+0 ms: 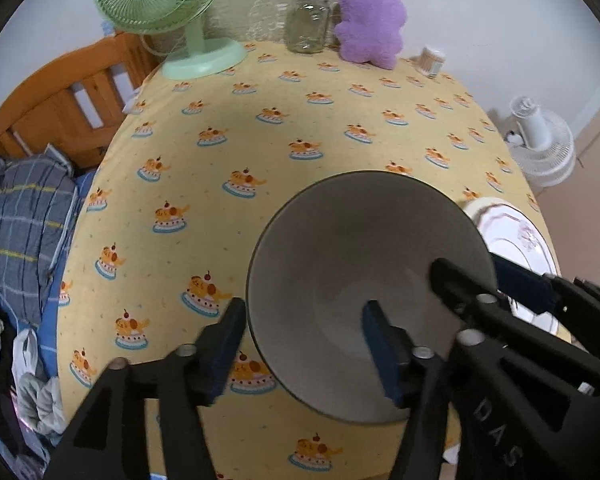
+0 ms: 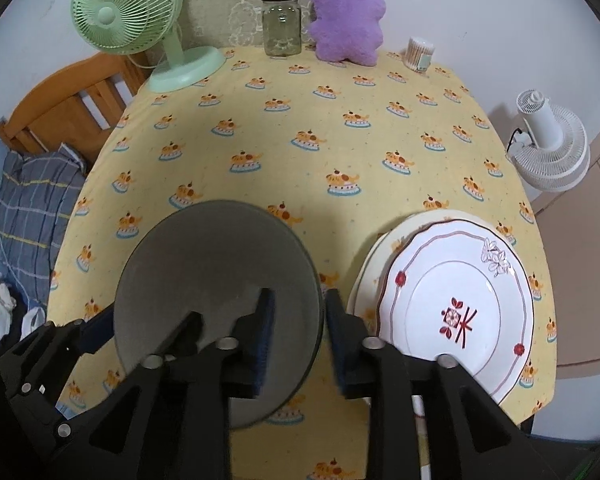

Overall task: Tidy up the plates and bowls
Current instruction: 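Carry the small white bowl with both grippers to the grey bowl, then lower the small bowl into the grey bowl and open both grippers, then grasp the rims of the nested bowls with the right gripper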

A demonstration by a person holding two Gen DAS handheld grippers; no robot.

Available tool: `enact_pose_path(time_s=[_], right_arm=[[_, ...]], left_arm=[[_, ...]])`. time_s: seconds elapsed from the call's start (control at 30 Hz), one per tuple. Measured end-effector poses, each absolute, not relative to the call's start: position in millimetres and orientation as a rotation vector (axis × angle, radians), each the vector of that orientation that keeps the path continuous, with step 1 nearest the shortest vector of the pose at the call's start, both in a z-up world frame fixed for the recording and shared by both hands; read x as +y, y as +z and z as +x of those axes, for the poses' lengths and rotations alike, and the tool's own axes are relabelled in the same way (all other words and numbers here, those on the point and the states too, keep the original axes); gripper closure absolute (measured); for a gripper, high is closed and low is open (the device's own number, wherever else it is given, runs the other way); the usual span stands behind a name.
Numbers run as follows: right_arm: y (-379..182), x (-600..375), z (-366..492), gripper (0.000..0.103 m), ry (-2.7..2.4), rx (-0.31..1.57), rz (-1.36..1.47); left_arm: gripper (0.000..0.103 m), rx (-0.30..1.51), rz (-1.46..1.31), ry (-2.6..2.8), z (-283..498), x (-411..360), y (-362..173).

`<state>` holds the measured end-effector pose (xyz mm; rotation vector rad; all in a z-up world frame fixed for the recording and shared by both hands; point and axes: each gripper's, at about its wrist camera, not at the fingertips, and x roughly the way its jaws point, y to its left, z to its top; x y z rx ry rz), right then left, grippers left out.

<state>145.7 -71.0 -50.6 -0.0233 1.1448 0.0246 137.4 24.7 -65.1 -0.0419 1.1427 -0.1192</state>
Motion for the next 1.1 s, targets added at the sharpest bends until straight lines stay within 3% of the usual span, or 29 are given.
enact_pose_path(time_s=[0.1,0.2,1.1], right_arm=[[-45,-73,138,0.04,0.023,1.13,0.004],[-42,-77,134,0.036,0.019,1.125,0.02],[-91,-109,174,0.036,0.232,1.239,0.198]], left_arm=[[0.024,1.13,-0.036,-0.137,132,26,-59],[0.02,1.125,-0.045,-0.134,130,29,-58],[0.02,1.212,-0.072,0.055,145,15,-81]])
